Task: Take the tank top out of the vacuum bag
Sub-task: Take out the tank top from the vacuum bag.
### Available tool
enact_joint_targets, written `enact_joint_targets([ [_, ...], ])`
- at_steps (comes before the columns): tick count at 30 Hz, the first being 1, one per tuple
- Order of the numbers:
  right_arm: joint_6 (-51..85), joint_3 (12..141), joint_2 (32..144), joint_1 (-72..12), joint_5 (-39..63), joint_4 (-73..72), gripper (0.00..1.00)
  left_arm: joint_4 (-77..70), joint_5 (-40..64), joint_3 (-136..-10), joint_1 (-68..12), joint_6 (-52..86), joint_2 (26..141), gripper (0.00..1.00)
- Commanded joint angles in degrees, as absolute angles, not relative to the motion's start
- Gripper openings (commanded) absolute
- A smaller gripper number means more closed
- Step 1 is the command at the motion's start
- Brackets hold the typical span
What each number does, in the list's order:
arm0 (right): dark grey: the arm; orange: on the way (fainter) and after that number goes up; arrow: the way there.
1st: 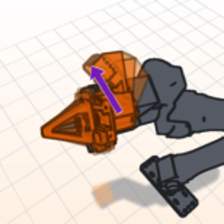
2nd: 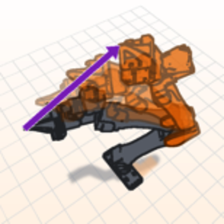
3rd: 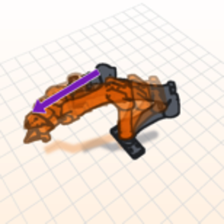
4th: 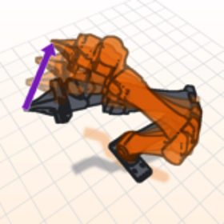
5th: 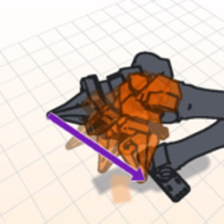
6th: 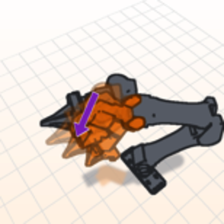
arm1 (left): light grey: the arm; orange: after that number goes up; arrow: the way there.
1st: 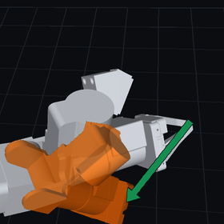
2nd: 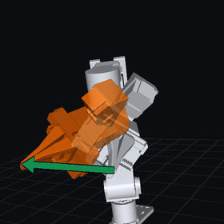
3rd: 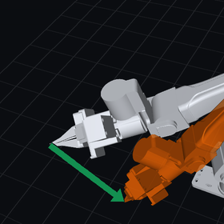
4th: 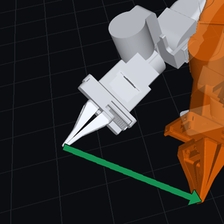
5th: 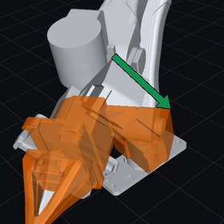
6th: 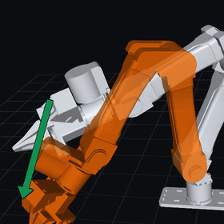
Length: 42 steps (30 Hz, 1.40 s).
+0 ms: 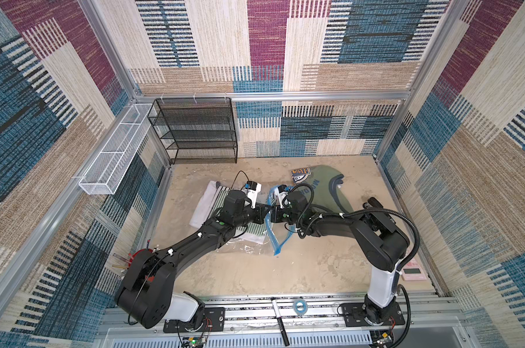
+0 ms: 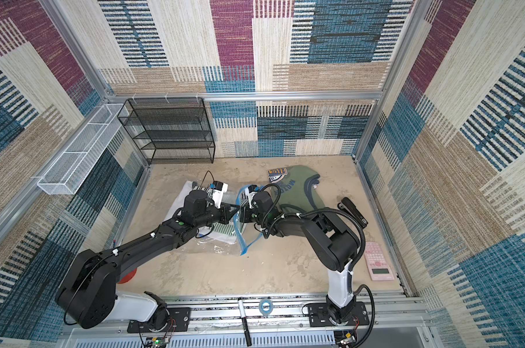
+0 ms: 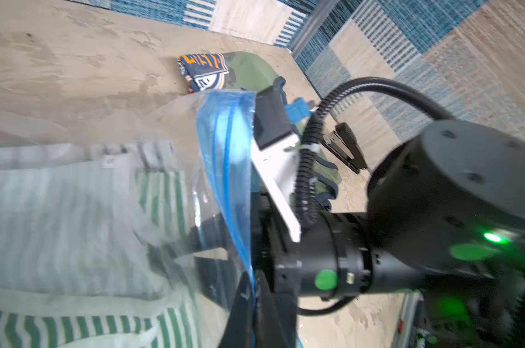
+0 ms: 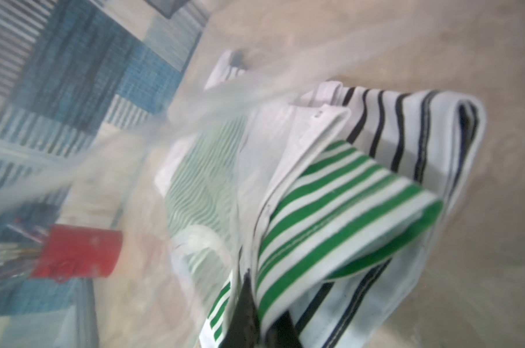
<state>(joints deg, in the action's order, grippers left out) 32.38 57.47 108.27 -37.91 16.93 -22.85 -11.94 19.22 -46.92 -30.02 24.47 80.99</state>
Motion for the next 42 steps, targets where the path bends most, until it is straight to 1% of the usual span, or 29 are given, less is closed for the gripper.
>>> enact_joint_targets([
  [1, 31.23, 57.26, 107.3, -37.82, 17.04, -26.84, 0.0, -11.01, 16.25, -46.67, -29.63, 25.58, 80.52, 0.0],
  [8, 31.54, 55.66, 105.22, -37.84, 15.22, -24.65, 0.0, -8.75, 12.85, -46.96, -29.27, 26.01, 79.91, 0.0],
  [17, 33.28, 54.76, 95.05, -37.67, 10.85, -15.81, 0.0, -7.75, 12.7, -46.69, -28.48, 24.36, 79.5, 0.0],
  [20, 34.68, 54.81, 91.96, -37.58, 8.47, -10.42, 0.0, -8.68, 12.66, -45.42, -28.4, 24.34, 78.52, 0.0],
  [28, 37.02, 47.54, 80.76, -36.0, 3.35, -0.37, 0.0, -5.92, 14.63, -45.17, -28.34, 22.27, 77.05, 0.0],
  [29, 37.26, 45.65, 79.11, -35.65, 3.37, -0.13, 0.0, -5.56, 15.0, -45.2, -28.38, 21.94, 77.04, 0.0],
  [31, 37.46, 42.04, 77.29, -34.03, 6.8, -1.65, 0.0, -5.47, 15.75, -45.24, -28.39, 21.46, 77.16, 0.0],
  [34, 37.44, 37.77, 78.48, -32.0, 13.37, -6.36, 0.0, -6.04, 17.05, -45.6, -28.34, 20.95, 77.37, 0.0],
  [40, 37.18, 31.29, 79.43, -30.83, 14.89, -16.19, 0.0, -6.71, 20.03, -47.15, -28.44, 20.48, 77.52, 0.0],
  [42, 36.5, 31.1, 79.46, -30.52, 15.04, -16.67, 0.08, -6.2, 20.13, -47.5, -28.47, 20.23, 77.26, 0.0],
])
